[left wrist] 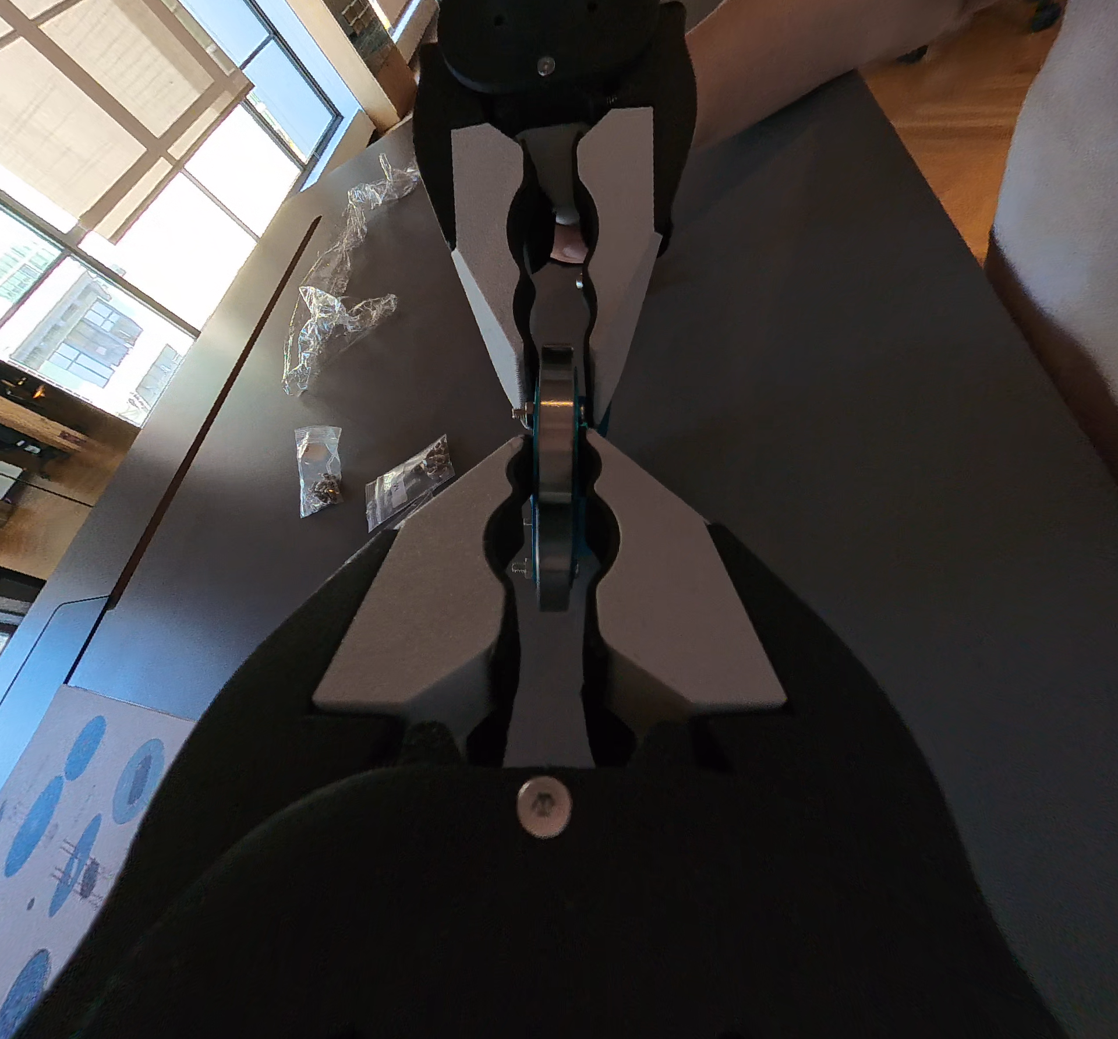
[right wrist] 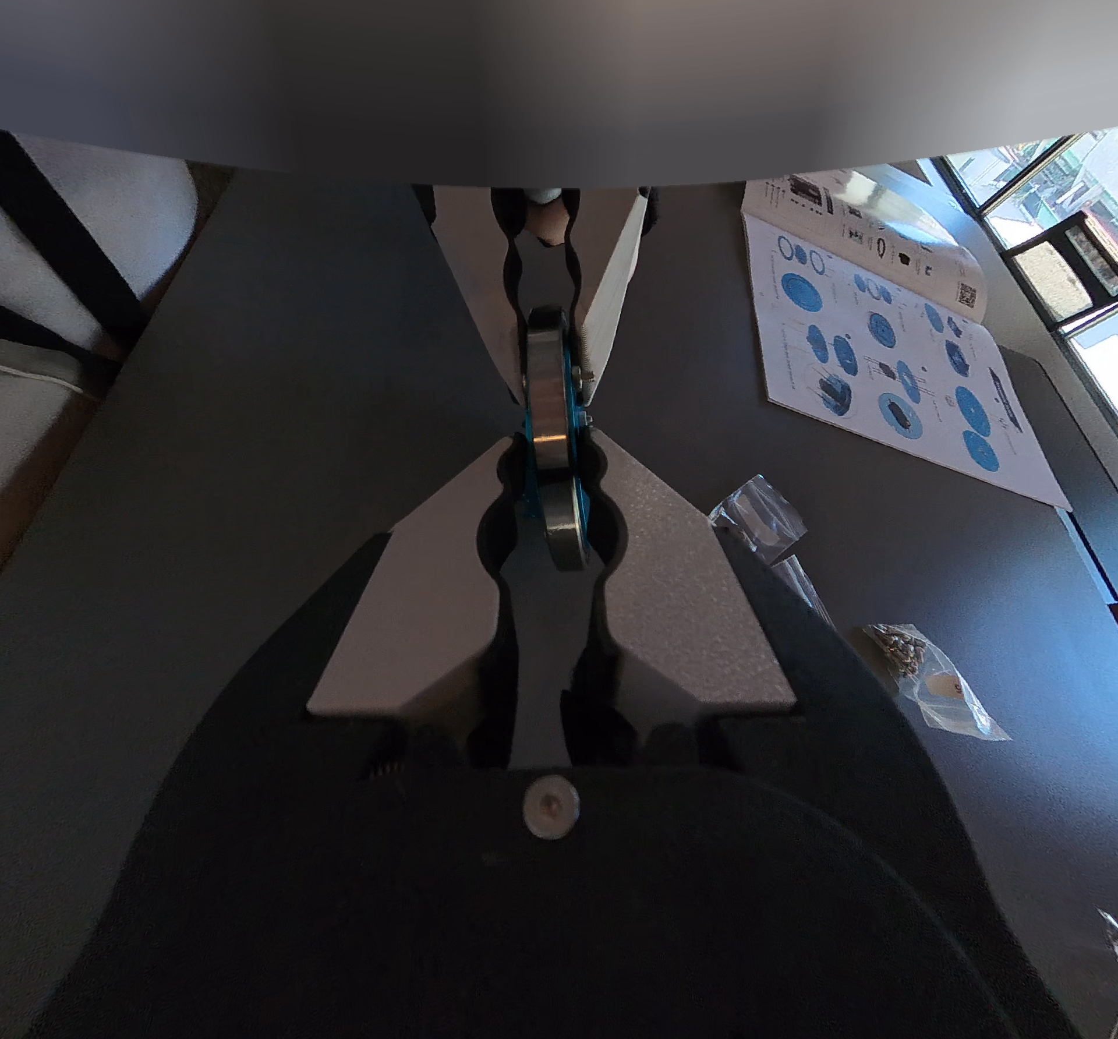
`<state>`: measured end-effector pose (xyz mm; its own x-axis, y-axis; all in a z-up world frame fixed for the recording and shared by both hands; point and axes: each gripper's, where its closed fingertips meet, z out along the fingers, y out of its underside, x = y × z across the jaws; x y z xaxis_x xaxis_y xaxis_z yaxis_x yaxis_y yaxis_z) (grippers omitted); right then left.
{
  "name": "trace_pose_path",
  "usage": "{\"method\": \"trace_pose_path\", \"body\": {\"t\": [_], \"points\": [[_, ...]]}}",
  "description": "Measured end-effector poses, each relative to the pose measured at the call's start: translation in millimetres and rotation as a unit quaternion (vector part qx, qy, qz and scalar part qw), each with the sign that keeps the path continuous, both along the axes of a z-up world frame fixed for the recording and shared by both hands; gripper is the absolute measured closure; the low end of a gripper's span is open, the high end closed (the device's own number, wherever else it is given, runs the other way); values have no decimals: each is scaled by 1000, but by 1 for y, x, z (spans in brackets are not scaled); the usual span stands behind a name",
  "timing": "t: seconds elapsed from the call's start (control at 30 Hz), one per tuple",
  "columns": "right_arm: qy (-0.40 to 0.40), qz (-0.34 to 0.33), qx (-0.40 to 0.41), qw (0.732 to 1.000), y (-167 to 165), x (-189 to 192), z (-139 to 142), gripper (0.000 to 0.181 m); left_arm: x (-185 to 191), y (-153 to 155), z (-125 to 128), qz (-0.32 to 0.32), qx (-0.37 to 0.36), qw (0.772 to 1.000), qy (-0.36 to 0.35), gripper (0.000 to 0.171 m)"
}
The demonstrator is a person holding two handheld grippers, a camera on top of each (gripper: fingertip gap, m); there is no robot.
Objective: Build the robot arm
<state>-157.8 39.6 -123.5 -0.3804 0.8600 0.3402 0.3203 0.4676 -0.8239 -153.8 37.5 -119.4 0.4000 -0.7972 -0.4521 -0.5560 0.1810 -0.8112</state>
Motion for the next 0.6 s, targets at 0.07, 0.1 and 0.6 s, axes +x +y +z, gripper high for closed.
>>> {"method": "trace_pose_path", "body": {"t": [0.07, 0.1, 0.6], "points": [[1, 3, 5, 1000, -1, 0, 0, 164, 0, -1, -1, -1, 8, 1000, 10, 159], [2, 3, 7, 1000, -1, 0, 0, 164, 0, -1, -1, 0, 12, 1000, 12, 159], [-11, -21, -117, 993, 7, -8, 3, 164, -10, 8, 3, 11, -33, 999, -38, 157]]}}
